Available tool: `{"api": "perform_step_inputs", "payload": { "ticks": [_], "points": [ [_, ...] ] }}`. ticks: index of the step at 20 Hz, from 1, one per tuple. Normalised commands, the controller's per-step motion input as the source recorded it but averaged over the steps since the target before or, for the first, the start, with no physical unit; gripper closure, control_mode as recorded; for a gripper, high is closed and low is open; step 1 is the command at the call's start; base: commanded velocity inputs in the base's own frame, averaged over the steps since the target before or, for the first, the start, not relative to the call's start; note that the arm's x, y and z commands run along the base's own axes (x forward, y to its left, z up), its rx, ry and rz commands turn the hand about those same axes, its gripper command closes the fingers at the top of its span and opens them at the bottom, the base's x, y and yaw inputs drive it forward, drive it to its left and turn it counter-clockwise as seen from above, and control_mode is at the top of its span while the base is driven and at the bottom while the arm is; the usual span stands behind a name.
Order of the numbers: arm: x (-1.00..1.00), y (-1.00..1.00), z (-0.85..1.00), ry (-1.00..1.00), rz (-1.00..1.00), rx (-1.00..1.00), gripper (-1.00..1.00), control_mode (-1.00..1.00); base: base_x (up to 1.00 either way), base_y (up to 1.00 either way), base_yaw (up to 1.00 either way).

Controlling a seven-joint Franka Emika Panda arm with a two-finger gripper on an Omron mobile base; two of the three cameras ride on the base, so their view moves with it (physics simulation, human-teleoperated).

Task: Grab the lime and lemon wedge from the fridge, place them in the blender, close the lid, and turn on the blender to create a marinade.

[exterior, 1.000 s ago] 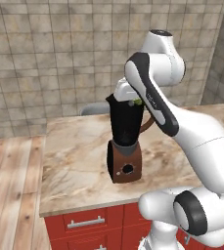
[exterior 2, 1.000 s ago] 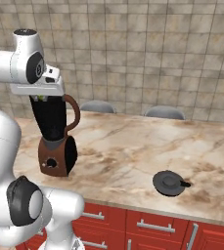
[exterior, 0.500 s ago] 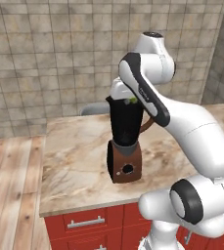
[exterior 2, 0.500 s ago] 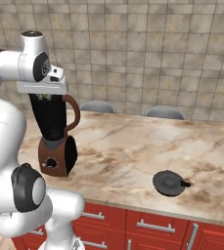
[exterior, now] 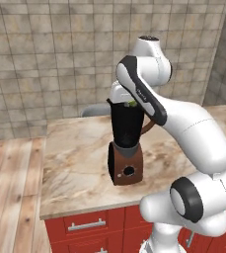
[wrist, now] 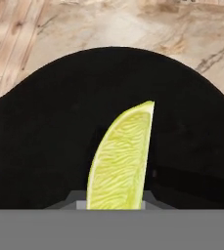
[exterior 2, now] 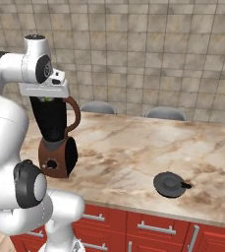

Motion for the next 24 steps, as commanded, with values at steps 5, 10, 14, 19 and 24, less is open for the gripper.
{"api": "perform_step_inputs", "payload": {
  "ticks": [5,10,14,19,24],
  "points": [
    [0.13,0.00,0.00,0.00,0.00,0.00,-1.00,-1.00,0.00,0.00,0.00],
    [0.03,0.00,0.00,0.00,0.00,0.00,-1.00,-1.00,0.00,0.00,0.00],
    [0.00,0.00,0.12,0.00,0.00,0.00,-1.00,-1.00,0.00,0.00,0.00],
    [-0.35,0.00,0.34,-0.11,0.00,-0.02,-1.00,-1.00,0.00,0.00,0.00],
    [-0.99,-0.01,0.36,-0.18,0.00,-0.04,-1.00,-1.00,0.00,0.00,0.00]
  ]
}}
